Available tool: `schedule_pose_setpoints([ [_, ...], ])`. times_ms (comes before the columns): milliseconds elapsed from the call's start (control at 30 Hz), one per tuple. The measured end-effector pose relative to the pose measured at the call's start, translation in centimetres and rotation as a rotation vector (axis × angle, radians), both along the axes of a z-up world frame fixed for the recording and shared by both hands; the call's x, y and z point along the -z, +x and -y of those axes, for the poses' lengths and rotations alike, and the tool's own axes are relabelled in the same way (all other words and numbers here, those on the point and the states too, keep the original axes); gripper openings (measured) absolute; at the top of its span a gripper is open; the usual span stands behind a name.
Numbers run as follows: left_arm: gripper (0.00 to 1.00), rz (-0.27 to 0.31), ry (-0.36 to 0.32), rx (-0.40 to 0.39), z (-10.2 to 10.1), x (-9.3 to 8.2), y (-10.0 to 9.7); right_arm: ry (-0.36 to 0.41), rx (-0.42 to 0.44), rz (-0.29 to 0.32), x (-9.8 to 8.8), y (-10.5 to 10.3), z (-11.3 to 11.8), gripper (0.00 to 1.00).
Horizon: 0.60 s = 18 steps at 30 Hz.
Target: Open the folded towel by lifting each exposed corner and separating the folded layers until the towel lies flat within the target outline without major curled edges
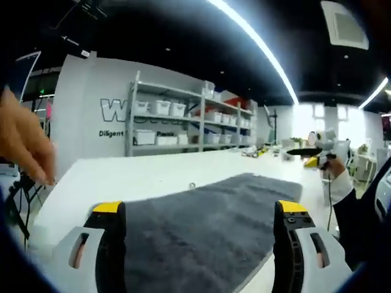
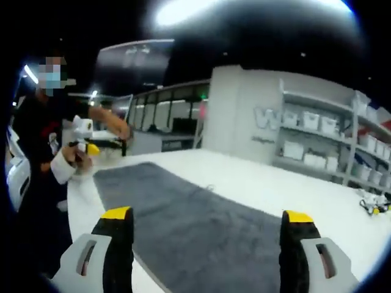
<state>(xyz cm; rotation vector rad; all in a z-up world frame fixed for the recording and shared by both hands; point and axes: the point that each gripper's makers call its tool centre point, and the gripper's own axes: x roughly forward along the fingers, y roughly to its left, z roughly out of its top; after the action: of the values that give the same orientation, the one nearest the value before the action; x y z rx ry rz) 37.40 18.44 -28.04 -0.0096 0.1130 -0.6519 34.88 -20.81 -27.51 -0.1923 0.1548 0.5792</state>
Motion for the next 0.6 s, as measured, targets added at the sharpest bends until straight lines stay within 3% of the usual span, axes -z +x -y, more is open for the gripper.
schedule_pose_setpoints([
  [267,1.0,-0.007,-0.007,-0.023,0.6,-1.2,-2.0,0.007,-0.008,0.024,-1.3,-2.7,2.0,0.99],
  [467,1.0,-0.011,0.037,-0.038,1.6,-0.7,-2.7,-0.039,-0.007,0.037,-1.3,-3.8,2.9,0.99],
  [600,1.0,-0.039,0.062,-0.071,1.4,0.0,-2.4,-0.045,0.021,0.013,-0.9,-3.9,3.7,0.99],
])
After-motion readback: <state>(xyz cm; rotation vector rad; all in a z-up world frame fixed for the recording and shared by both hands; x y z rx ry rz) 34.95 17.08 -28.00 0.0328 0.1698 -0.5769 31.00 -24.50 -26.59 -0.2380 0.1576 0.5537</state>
